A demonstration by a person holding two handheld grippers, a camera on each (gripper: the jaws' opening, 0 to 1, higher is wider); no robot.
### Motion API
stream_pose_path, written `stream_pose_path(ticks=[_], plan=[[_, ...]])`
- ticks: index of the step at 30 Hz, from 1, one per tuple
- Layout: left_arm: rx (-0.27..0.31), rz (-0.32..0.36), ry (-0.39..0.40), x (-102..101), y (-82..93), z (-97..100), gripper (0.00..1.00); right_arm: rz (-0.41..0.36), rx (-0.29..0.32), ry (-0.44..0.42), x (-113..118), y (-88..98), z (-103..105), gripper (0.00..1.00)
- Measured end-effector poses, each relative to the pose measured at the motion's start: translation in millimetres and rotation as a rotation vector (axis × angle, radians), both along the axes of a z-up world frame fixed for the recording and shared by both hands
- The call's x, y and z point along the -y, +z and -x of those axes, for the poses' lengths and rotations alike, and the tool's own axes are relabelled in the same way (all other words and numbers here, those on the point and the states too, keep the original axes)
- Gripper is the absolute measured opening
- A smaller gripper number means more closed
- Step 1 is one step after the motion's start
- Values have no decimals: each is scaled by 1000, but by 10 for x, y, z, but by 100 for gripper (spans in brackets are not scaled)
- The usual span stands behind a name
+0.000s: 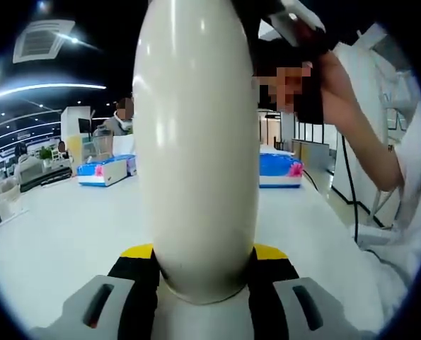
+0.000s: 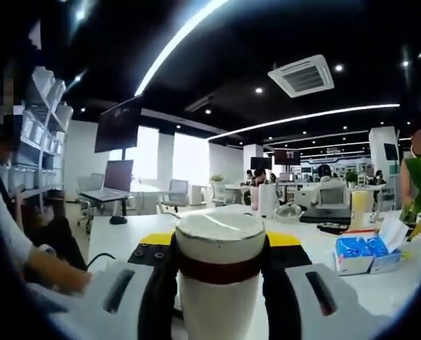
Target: Grasp the water cup twist off the cup lid place the cup lid on the table
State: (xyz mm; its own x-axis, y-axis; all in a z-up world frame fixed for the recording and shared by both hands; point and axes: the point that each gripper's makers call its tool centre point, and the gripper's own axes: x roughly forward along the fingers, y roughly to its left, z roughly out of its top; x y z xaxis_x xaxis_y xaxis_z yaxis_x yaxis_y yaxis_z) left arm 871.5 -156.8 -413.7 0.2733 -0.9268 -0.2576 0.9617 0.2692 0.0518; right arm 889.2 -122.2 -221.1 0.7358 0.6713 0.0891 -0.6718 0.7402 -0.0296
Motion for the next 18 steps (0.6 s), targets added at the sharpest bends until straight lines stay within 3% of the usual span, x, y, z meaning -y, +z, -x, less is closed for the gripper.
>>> stream_pose_path(ticks=[10,18], plan=[[-2,2,-2,7,1,6,51,-55,-27,136,2,-9,-2,48],[-3,2,-3,15,1,13,51,-45,-38,210,-36,-23,42,48]])
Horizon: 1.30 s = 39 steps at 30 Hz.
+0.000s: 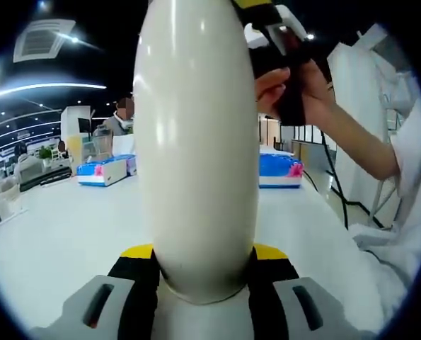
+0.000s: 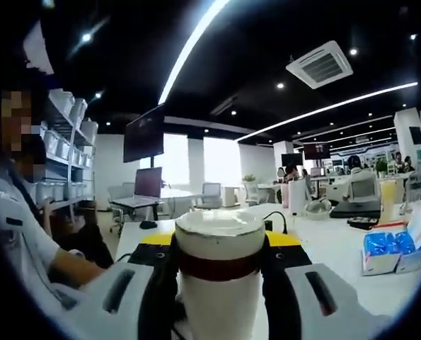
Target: Grasp the water cup twist off the cup lid place the cup lid on the table
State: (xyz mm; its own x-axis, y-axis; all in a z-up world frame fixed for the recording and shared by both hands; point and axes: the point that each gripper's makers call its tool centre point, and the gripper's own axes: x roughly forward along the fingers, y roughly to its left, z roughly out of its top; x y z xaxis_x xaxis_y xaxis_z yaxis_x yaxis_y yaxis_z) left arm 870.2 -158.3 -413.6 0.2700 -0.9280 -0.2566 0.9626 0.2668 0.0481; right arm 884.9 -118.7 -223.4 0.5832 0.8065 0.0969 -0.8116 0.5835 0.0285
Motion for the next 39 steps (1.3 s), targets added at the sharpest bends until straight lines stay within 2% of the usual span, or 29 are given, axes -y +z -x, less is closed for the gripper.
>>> stream_pose_path(ticks=[6,13,14,16,18,19,24,30,32,34,36,39], plan=[[0,0,0,7,0,-15,51,9,-11,39,-12,-15,21,48],[0,-1,0,15,0,-32,51,28,-22,26,-14,-36,36,48],[0,-1,0,16,0,-34,51,45,-52,8,-2,-82,31,48],[1,-2,-1,18,0,-38,51,32,-136,-4,-1,-135,34,51],[1,-1,-1,19,1,-41,51,11,-188,-34,24,-147,-3,61],[1,-1,-1,19,1,-43,51,10,-179,-38,28,-137,-5,66],[1,-2,-1,18,1,-40,51,3,-159,-84,55,-54,67,72],[2,-1,0,17,2,-44,51,96,-91,-172,45,-43,133,78],[2,-1,0,13,0,-47,51,106,-68,-183,-14,-37,188,81],[2,0,0,12,0,-49,51,93,-56,-195,-43,-18,226,86],[2,1,-1,12,-1,-52,51,46,-34,-203,-75,49,263,90],[3,1,-3,11,-1,-50,51,25,-16,-248,-58,44,258,89]])
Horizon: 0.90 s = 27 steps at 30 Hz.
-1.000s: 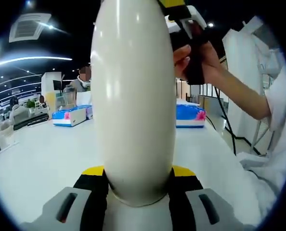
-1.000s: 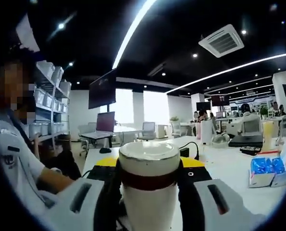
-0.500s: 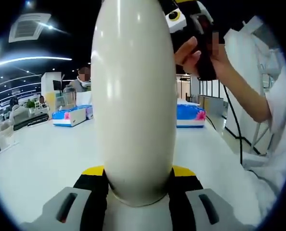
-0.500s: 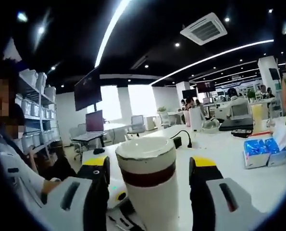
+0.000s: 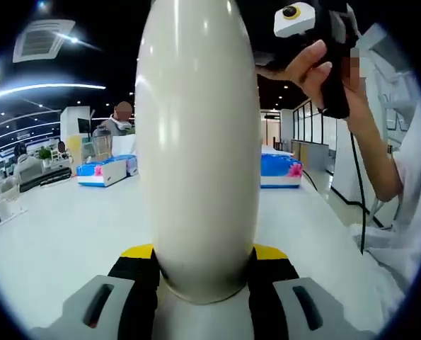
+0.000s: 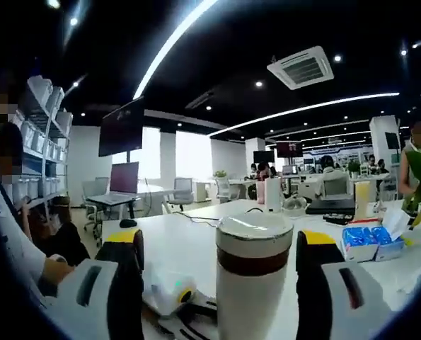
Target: Grasp the water cup twist off the cup lid place the cup lid on the table
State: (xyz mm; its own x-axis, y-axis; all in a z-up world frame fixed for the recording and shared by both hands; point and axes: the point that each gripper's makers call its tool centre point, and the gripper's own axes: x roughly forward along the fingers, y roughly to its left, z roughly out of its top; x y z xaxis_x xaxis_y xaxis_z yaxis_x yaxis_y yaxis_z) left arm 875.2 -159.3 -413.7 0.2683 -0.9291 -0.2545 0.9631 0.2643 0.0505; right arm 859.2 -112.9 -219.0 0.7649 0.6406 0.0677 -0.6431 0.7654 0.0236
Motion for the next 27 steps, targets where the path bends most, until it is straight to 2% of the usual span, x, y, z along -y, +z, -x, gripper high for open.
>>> stream_pose_path(ticks=[4,7,10,13,19,24,27], plan=[[2,-1,-1,-2,0,3,51,17,31,-77,59,-35,-29,90],[2,-1,-1,-5,2,8,51,-38,8,-115,97,-65,-20,92],[2,-1,-1,-7,5,19,51,-89,23,-176,182,-19,-12,92],[2,-1,0,-9,8,31,51,-92,32,-223,218,4,2,91],[3,-3,3,-7,14,50,51,-45,36,-258,137,-1,1,90],[3,-4,4,-5,19,38,51,60,39,-349,97,-86,-91,91],[6,-6,8,-3,25,30,51,83,27,-395,82,-137,-193,91]])
